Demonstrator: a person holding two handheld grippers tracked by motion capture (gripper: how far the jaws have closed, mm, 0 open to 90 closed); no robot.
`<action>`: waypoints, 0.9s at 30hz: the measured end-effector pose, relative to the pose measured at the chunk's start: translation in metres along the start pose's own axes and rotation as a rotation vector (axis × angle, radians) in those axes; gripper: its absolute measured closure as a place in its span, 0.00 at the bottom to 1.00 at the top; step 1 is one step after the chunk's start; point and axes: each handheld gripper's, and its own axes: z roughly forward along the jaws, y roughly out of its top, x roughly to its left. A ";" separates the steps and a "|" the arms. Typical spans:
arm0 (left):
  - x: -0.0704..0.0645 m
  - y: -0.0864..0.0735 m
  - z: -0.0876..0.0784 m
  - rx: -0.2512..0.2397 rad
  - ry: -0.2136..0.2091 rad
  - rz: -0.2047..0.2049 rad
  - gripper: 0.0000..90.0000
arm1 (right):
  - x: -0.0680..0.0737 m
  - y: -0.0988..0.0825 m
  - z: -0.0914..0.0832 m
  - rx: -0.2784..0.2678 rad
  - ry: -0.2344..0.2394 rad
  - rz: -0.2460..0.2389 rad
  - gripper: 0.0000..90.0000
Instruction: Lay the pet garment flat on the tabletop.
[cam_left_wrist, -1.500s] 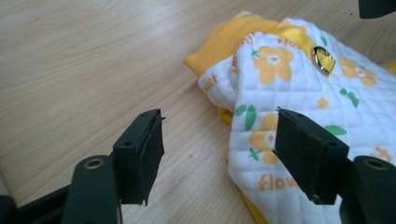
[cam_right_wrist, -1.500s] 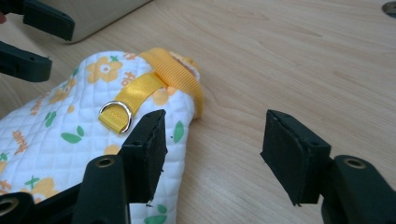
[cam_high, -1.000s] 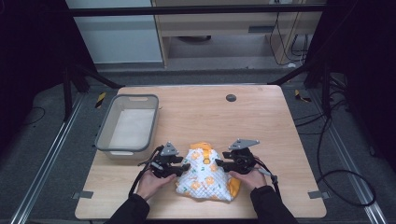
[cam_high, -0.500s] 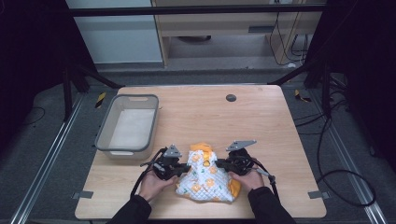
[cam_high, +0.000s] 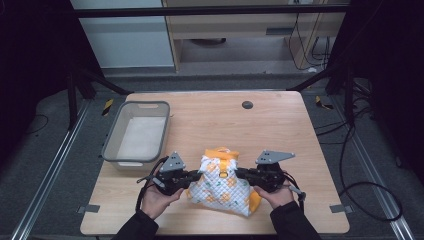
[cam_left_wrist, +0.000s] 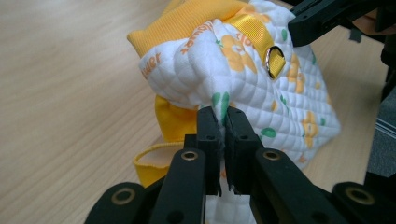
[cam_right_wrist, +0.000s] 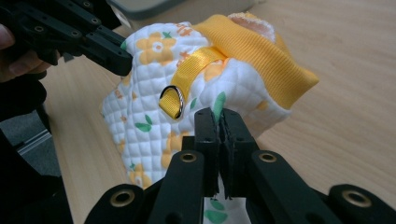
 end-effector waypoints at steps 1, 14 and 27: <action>-0.003 0.004 -0.003 -0.006 -0.002 0.010 0.95 | 0.002 0.002 -0.005 -0.009 -0.004 -0.011 0.96; 0.040 0.033 0.057 0.013 0.235 -0.063 0.74 | -0.051 0.020 0.043 -0.055 -0.323 0.051 0.85; 0.044 -0.004 0.027 0.049 0.233 -0.064 0.40 | -0.044 -0.007 0.008 -0.002 -0.313 0.007 0.63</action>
